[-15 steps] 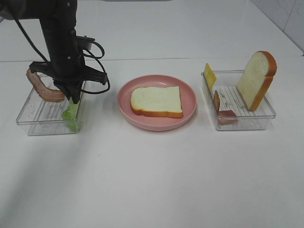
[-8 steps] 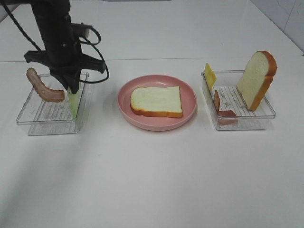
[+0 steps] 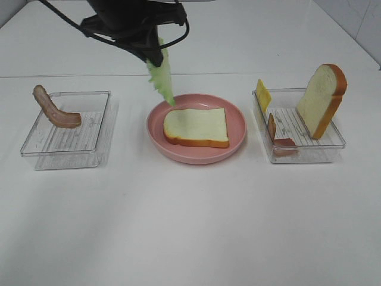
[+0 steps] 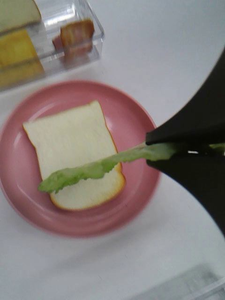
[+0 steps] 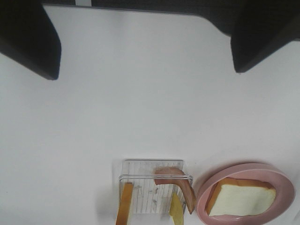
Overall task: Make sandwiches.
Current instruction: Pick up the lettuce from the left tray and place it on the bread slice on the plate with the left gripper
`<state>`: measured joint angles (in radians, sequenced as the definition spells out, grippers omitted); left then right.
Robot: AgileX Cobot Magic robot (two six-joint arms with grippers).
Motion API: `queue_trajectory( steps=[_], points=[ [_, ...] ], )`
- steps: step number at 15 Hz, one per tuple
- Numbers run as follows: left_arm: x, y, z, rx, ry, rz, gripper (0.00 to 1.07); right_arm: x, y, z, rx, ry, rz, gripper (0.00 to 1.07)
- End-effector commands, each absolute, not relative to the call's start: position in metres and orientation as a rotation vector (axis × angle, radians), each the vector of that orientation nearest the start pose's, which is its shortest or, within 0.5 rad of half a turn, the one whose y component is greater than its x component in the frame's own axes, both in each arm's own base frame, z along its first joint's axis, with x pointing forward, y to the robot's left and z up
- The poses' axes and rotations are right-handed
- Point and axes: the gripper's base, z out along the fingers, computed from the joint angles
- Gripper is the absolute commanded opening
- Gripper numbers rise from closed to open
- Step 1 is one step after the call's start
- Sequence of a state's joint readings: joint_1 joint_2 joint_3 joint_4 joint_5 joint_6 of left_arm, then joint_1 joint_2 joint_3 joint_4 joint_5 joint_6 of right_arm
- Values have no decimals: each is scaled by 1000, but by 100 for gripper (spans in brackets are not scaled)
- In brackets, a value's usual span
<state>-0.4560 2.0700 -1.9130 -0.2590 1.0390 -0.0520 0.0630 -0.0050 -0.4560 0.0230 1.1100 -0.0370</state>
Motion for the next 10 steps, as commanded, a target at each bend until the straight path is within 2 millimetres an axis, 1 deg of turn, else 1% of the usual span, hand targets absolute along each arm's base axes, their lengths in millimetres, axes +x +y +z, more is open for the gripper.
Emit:
queue_trajectory(
  steps=[1, 2, 3, 4, 5, 8, 9, 10],
  points=[
    [419, -248, 262, 549, 2589, -733, 0, -7, 2, 261, -107, 2098, 45, 96],
    [422, -252, 257, 555, 2583, -765, 0, -7, 2, 261, -107, 2098, 45, 96],
    [427, -259, 248, 569, 2571, -836, 0, -7, 2, 261, -107, 2098, 45, 96],
    [430, -262, 246, 572, 2562, -870, 0, -7, 2, 261, -107, 2098, 45, 96],
    [438, -272, 228, 564, 2565, -963, 0, -7, 2, 261, -107, 2098, 45, 96],
    [445, -277, 203, 570, 2614, -985, 0, -7, 2, 261, -107, 2098, 45, 96],
    [446, -279, 188, 603, 2626, -988, 0, -7, 2, 261, -107, 2098, 45, 96],
    [446, -280, 183, 640, 2622, -988, 0, -7, 2, 261, -107, 2098, 45, 96]
  ],
)
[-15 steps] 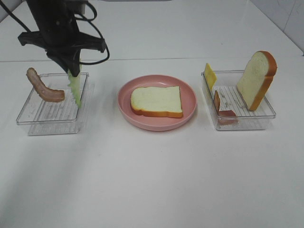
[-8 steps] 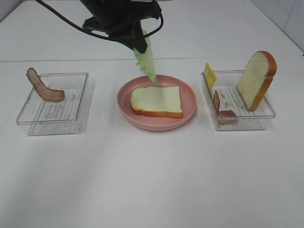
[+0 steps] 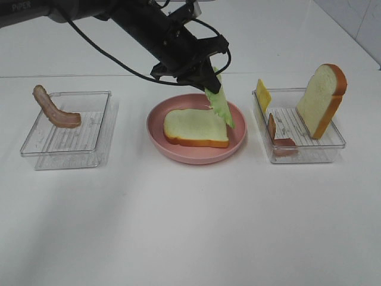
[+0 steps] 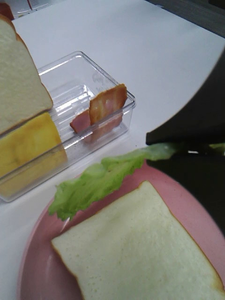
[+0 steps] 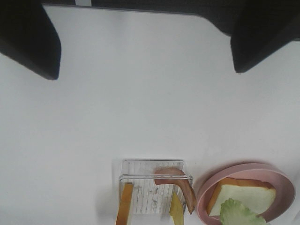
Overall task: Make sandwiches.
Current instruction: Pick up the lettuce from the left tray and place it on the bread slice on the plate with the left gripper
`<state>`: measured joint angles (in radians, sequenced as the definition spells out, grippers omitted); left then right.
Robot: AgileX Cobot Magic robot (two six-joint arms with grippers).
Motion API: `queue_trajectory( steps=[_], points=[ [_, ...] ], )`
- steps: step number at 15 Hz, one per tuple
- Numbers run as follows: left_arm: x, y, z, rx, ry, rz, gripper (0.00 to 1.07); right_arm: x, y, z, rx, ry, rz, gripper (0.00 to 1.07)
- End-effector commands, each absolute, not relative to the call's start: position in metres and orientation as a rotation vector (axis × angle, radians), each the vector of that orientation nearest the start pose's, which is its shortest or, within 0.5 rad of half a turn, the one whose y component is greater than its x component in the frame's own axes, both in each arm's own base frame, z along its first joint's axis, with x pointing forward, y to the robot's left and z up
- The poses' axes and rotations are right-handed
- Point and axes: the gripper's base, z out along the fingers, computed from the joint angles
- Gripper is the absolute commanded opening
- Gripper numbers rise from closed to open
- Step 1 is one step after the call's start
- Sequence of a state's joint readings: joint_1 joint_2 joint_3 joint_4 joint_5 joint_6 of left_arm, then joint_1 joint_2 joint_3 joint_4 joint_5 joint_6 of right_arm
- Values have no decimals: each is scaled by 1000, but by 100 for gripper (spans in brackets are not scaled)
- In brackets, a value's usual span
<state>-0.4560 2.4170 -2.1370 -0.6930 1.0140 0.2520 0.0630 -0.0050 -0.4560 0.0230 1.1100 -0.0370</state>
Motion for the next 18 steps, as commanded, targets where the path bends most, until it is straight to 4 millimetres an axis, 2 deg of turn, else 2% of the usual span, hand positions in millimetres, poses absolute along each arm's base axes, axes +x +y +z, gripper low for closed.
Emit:
queue_trajectory(
  steps=[1, 6, 8, 12, 18],
  points=[
    [446, -280, 182, 655, 2615, -989, 0, -7, 2, 261, -107, 2098, 45, 96],
    [449, -278, 166, 818, 2568, -926, 0, -7, 2, 261, -107, 2098, 45, 96],
    [451, -274, 154, 866, 2598, -824, 0, -7, 2, 261, -107, 2098, 45, 96],
    [460, -264, 155, 786, 2644, -618, 0, -7, 2, 261, -107, 2098, 45, 96],
    [462, -262, 157, 742, 2655, -586, 0, -7, 2, 261, -107, 2098, 45, 96]
  ],
)
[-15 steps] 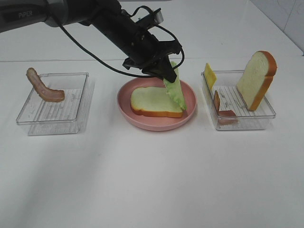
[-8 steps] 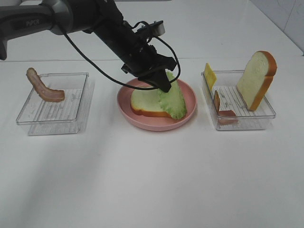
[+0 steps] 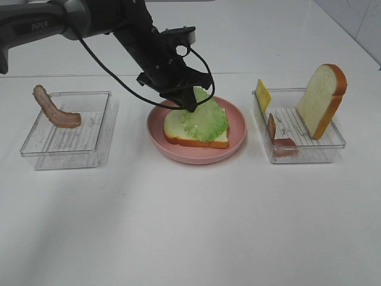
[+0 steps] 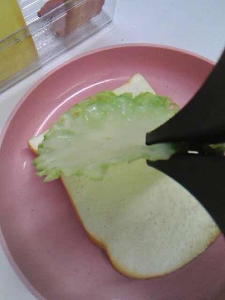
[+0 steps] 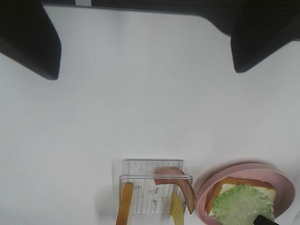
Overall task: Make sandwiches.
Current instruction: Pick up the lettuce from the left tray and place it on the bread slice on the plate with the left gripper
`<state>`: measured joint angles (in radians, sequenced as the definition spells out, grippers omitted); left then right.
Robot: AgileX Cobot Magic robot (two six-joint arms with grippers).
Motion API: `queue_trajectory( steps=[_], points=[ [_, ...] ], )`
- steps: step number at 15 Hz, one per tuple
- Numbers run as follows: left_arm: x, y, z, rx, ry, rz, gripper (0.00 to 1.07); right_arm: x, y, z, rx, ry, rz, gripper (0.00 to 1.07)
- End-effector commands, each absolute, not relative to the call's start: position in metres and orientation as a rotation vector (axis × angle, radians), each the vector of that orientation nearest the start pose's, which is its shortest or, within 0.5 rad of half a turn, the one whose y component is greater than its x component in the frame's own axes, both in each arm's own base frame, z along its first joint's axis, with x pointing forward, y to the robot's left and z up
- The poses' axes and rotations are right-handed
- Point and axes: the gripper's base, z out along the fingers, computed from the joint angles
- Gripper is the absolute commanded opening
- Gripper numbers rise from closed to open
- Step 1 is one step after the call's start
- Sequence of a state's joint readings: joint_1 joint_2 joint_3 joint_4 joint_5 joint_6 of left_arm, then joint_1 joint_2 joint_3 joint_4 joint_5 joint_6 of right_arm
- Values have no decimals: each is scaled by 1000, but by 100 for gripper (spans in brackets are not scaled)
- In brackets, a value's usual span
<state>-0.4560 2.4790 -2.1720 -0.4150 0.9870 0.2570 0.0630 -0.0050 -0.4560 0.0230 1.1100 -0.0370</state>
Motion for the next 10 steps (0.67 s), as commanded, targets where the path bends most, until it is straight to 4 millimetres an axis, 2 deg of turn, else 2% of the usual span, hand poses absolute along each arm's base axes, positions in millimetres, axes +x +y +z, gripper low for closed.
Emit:
queue_trajectory(
  steps=[1, 3, 4, 5, 6, 7, 8, 10],
  points=[
    [463, -262, 157, 739, 2655, -575, 0, -7, 2, 261, -107, 2098, 45, 96],
    [463, -260, 156, 715, 2667, -558, 3, -7, 2, 261, -107, 2098, 45, 96],
    [464, -257, 155, 714, 2676, -503, 23, -7, 2, 261, -107, 2098, 45, 96],
    [465, -257, 155, 718, 2676, -494, 32, -7, 2, 261, -107, 2098, 45, 96],
    [465, -256, 160, 712, 2669, -480, 53, -7, 2, 261, -107, 2098, 45, 96],
    [465, -255, 163, 696, 2669, -468, 65, -7, 2, 261, -107, 2098, 45, 96],
    [465, -251, 194, 654, 2657, -417, 102, -7, 2, 261, -107, 2098, 45, 96],
    [462, -245, 223, 649, 2667, -347, 102, -7, 2, 261, -107, 2098, 45, 96]
  ],
)
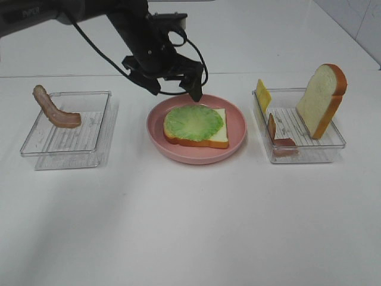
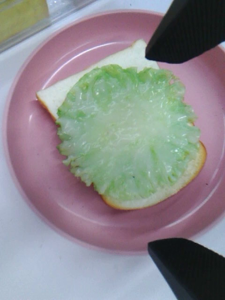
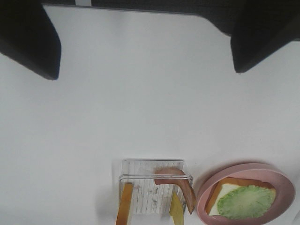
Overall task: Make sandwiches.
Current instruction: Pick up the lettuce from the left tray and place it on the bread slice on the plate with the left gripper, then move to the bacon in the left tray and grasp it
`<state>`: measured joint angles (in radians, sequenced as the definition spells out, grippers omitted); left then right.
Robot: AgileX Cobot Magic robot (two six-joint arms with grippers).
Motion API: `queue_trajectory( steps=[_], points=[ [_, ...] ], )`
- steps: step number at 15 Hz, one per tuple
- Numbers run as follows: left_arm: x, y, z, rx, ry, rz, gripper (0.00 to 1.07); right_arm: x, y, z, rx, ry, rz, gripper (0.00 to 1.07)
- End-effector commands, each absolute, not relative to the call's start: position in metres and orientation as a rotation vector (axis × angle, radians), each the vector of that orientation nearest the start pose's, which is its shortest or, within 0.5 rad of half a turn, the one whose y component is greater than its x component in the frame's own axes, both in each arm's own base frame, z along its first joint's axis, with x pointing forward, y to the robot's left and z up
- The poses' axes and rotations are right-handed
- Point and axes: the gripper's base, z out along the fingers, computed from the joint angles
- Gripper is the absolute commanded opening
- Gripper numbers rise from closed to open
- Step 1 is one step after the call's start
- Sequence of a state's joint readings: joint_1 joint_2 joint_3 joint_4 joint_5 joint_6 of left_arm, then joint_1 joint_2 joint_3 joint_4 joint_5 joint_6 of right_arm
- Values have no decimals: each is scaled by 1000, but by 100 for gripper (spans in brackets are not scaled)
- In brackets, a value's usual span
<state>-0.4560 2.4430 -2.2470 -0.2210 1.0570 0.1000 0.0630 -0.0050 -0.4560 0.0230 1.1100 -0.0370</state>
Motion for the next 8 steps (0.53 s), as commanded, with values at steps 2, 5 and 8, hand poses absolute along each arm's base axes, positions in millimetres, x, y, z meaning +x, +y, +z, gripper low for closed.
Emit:
queue_trajectory(
  steps=[2, 5, 8],
  points=[
    [455, -232, 252, 606, 2730, -219, 102, -7, 2, 261, -107, 2098, 45, 96],
    [454, -215, 280, 518, 2689, -143, 101, -7, 2, 261, -107, 2098, 45, 96],
    [456, -159, 278, 406, 2768, -17, 100, -7, 2, 261, -107, 2098, 45, 96]
  ],
)
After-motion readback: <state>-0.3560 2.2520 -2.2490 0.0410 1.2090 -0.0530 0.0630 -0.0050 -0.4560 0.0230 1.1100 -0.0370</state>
